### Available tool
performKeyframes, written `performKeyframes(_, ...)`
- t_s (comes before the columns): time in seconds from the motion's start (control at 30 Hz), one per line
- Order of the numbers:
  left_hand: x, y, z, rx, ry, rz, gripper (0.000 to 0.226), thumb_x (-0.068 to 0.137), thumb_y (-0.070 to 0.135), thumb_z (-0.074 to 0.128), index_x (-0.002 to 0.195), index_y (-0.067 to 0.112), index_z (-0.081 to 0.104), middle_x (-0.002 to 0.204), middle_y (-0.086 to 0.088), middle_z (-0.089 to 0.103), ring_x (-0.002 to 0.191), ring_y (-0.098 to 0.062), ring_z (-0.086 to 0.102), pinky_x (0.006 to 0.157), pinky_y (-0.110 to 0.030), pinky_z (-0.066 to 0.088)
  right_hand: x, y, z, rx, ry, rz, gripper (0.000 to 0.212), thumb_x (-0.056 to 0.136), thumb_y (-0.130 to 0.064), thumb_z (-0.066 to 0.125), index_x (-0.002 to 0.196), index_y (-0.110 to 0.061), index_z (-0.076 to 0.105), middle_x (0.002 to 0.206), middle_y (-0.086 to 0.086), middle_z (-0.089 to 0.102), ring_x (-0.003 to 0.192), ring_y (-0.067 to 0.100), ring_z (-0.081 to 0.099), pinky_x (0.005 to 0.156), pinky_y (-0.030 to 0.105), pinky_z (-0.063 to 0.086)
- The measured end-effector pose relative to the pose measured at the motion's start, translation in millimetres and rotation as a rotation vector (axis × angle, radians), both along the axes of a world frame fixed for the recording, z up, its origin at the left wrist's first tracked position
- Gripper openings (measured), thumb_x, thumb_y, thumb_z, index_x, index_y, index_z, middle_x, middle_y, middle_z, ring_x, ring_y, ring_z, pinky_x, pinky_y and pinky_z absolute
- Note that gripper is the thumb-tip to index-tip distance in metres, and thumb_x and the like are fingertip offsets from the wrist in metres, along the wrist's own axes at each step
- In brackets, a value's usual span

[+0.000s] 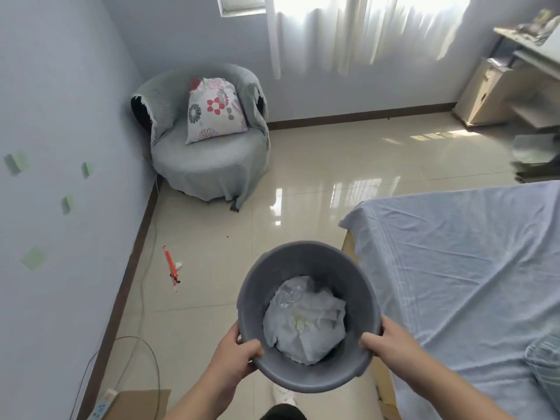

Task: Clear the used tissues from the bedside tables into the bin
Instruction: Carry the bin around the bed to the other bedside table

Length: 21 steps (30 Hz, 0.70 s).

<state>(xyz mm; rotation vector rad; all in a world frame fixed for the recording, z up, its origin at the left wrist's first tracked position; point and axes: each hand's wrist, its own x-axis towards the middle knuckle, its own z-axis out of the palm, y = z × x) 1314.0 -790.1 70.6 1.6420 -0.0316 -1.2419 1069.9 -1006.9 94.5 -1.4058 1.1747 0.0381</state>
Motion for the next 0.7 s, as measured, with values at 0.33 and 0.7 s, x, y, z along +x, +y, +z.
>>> performKeyframes(0.33, 156, -199, 26, -0.021, -0.042, -0.216, 0.066, 0.061, 0.006, 0.066, 0.121, 0.030, 0.073, 0.105, -0.002, 0.081, 0.094, -0.026, 0.079, 0.075, -0.036, 0.065, 117, -147, 11, -0.067, -0.011, -0.185, 0.025, 0.066, -0.029, 0.067, 0.089, -0.036, 0.073, 0.082, -0.014, 0.076, 0.077, 0.005, 0.071, 0.070, 0.033, 0.055)
performKeyframes(0.7, 262, -391, 17, 0.056, -0.027, -0.138, 0.067, 0.059, 0.004, 0.066, 0.120, 0.030, 0.073, 0.102, -0.006, 0.082, 0.094, -0.030, 0.078, 0.075, -0.038, 0.066, 238, -352, -19, -0.032, 0.002, -0.131, 0.021, 0.062, -0.029, 0.065, 0.082, -0.027, 0.072, 0.080, -0.005, 0.076, 0.086, 0.024, 0.073, 0.083, 0.049, 0.060)
